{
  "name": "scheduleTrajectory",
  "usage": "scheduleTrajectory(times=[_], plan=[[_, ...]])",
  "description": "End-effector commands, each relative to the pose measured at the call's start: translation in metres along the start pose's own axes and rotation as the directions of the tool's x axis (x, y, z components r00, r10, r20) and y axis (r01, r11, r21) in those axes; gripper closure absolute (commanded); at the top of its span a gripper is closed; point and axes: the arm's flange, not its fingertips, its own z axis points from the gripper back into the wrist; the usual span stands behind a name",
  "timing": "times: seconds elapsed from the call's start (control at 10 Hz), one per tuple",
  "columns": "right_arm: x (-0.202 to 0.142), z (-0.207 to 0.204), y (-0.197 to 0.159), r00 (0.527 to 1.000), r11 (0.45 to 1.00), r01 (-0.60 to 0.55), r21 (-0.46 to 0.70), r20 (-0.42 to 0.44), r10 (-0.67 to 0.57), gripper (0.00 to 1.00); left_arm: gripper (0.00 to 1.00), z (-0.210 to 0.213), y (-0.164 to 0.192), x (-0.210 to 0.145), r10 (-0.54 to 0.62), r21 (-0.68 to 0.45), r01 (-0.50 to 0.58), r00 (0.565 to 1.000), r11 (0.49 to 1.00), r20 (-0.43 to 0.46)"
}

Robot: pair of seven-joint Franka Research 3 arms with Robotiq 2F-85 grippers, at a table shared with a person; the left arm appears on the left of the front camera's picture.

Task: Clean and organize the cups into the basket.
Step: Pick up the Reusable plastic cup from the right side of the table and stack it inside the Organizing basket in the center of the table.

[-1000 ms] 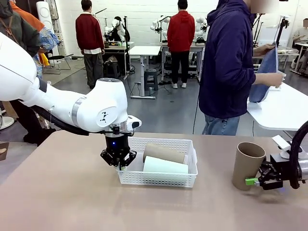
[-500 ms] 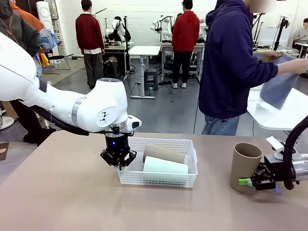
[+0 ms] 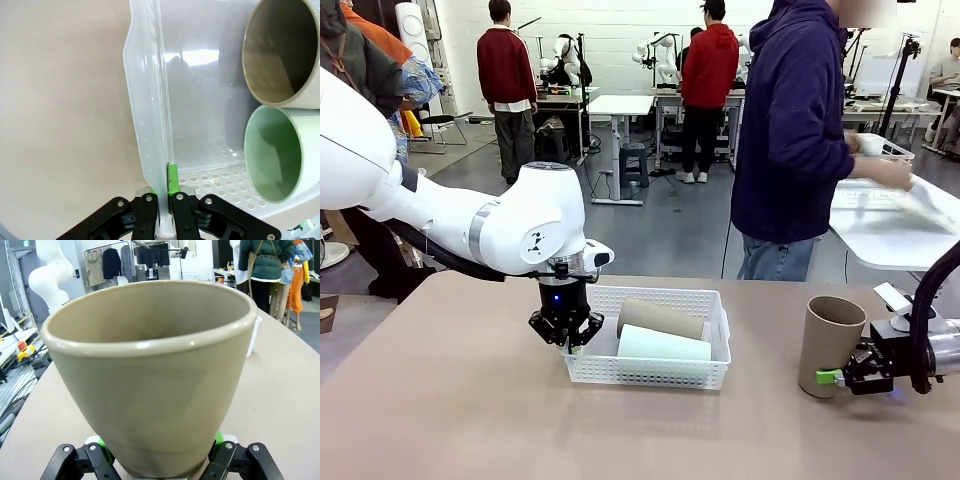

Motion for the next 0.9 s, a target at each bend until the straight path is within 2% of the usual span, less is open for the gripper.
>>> scheduleTrajectory(times=[0.0, 0.1, 0.3, 0.4, 0.6, 0.8], plan=[[0.041, 0.004, 0.003, 0.999, 0.998, 0.021, -0.067, -0.038, -0.023, 1.00, 1.00, -0.001, 0.000, -0.001, -0.001, 0.003, 0.001, 1.000, 1.000, -0.002], [0.097, 0.010, 0.006, 0.994, 0.995, -0.002, -0.097, -0.108, -0.009, 1.00, 1.00, -0.001, 0.000, -0.001, -0.001, 0.003, 0.001, 1.000, 1.000, -0.002], [0.209, 0.021, 0.008, 0.995, 0.991, -0.004, -0.135, -0.096, -0.009, 1.00, 1.00, -0.001, 0.000, -0.001, -0.001, 0.003, 0.001, 1.000, 1.000, -0.002], [0.250, 0.023, 0.005, 0.994, 0.987, 0.003, -0.163, -0.103, -0.020, 1.00, 1.00, -0.001, 0.000, -0.001, -0.001, 0.003, 0.001, 1.000, 1.000, -0.002], [0.286, 0.023, 0.003, 0.994, 0.983, -0.008, -0.182, -0.107, -0.012, 1.00, 1.00, -0.001, 0.000, -0.001, -0.001, 0.003, 0.001, 1.000, 1.000, -0.002], [0.282, 0.027, 0.001, 0.993, 0.986, 0.003, -0.169, -0.119, -0.024, 1.00, 1.00, -0.001, 0.000, -0.001, -0.001, 0.003, 0.001, 1.000, 1.000, -0.002]])
